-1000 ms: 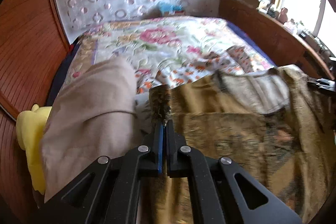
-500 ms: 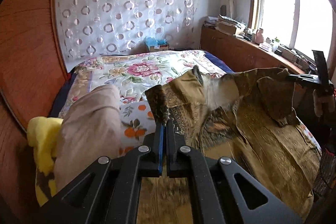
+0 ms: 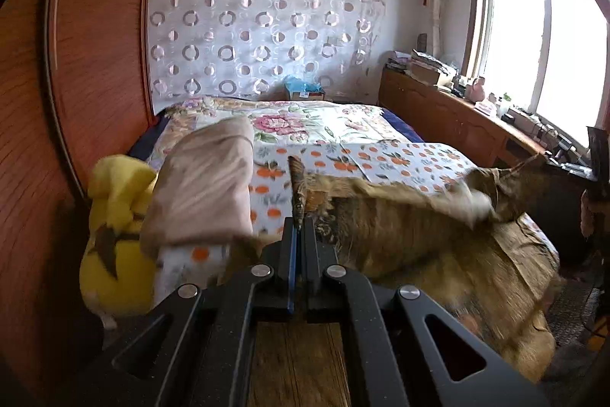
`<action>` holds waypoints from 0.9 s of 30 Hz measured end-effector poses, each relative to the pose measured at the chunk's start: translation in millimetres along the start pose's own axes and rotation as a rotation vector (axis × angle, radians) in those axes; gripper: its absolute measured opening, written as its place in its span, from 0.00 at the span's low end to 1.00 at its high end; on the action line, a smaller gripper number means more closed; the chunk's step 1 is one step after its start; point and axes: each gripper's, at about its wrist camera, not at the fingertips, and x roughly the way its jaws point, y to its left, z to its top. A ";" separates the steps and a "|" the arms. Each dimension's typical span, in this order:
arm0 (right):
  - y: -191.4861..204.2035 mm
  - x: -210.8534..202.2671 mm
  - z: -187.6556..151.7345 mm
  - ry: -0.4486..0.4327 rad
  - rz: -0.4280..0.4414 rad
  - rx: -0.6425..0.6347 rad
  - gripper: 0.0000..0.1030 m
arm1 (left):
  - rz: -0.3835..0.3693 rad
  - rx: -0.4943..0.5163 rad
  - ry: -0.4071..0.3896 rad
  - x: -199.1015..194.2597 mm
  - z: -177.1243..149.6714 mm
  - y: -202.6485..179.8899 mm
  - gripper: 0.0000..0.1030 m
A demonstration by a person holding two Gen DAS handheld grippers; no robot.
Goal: Fold small clothes
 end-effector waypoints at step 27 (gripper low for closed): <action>4.6 -23.2 31.3 0.077 -0.040 -0.020 0.35 | 0.112 -0.026 0.040 -4.7 -25.1 32.7 0.55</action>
